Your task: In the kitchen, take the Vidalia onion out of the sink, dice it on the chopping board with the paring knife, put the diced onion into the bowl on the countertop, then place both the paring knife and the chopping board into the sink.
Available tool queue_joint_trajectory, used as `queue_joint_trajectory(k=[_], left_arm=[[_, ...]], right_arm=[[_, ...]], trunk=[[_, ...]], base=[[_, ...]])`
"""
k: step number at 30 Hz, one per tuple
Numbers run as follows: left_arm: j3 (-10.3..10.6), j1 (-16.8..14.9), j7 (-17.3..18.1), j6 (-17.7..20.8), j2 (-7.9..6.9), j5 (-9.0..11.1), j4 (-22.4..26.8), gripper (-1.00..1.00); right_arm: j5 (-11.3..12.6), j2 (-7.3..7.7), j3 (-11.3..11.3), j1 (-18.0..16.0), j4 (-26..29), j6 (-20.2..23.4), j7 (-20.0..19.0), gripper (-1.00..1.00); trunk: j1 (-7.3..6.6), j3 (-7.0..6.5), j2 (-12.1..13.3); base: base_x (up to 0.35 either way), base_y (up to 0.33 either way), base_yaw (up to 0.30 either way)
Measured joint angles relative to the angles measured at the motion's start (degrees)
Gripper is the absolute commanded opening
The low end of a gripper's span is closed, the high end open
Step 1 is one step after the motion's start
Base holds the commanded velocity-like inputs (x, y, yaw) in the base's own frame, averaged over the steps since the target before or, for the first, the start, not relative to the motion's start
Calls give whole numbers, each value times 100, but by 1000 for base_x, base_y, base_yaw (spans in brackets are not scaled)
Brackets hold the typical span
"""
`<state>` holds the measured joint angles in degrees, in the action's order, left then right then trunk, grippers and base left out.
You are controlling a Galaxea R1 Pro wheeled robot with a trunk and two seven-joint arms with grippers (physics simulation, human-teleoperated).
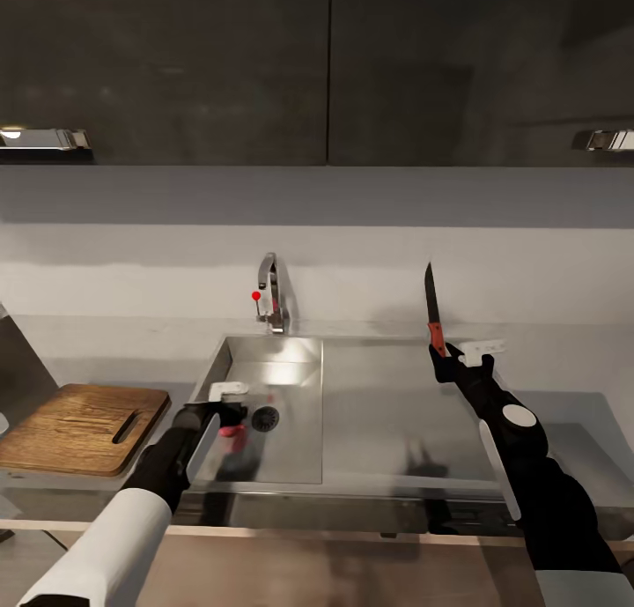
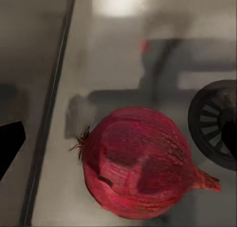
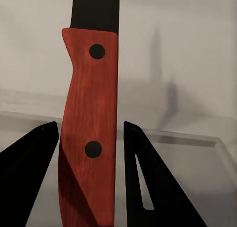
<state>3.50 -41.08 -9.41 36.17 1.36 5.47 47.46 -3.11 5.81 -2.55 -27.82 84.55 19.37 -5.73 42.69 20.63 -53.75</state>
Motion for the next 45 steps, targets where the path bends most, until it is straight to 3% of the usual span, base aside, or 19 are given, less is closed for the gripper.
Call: queue_joint_trajectory(k=[6,25,32,45], left_arm=[[-4,-2,-52,-10,-58,1,-16,100],[-3,-2,-48,-7,-28,6,-30,100],[2,-2,-48,-8,-28,2,-100,100],[3,-2,-48,-10,0,3,-104,100]], right_arm=[[0,0,0,0,0,0,0,-100],[0,0,0,0,0,8,0,-100],[0,0,-17,0,0,441,2,-100],[0,0,-18,0,0,510,2,-100]], trunk=[[0,0,0],[0,44,0],[0,65,0],[0,108,0]], base=[[0,0,0],[0,0,0],[0,0,0],[0,0,0]])
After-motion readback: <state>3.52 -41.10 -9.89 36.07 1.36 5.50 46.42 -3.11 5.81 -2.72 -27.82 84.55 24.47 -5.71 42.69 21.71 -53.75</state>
